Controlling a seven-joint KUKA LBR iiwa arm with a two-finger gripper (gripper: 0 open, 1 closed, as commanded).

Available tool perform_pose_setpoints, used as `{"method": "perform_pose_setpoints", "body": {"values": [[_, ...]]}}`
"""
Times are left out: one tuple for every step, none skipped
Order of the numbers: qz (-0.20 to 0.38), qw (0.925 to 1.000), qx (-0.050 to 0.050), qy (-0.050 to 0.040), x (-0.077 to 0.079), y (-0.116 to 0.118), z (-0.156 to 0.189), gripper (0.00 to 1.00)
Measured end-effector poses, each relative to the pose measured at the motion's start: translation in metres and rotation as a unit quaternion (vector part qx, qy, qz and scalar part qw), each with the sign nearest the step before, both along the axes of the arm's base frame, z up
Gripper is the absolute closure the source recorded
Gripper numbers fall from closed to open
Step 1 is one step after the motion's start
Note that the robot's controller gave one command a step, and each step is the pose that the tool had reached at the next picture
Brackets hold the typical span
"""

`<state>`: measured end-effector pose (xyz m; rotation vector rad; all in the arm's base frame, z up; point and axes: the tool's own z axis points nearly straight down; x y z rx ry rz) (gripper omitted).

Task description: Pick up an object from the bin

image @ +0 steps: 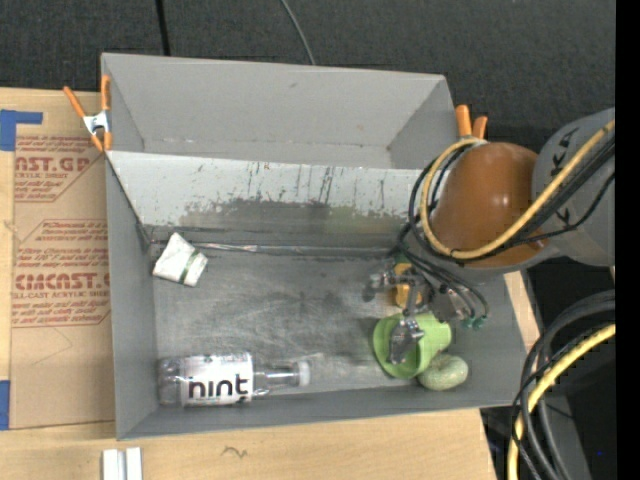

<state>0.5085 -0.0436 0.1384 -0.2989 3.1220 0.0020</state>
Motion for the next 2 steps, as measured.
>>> {"method": "perform_pose_setpoints", "body": {"values": [[-0.004, 1.0, 0.0, 0.0023, 0.005, -0.042, -0.006, 0.0], [-0.238, 0.9714, 0.001, 0.0026, 0.02, -0.062, -0.006, 0.0]]}}
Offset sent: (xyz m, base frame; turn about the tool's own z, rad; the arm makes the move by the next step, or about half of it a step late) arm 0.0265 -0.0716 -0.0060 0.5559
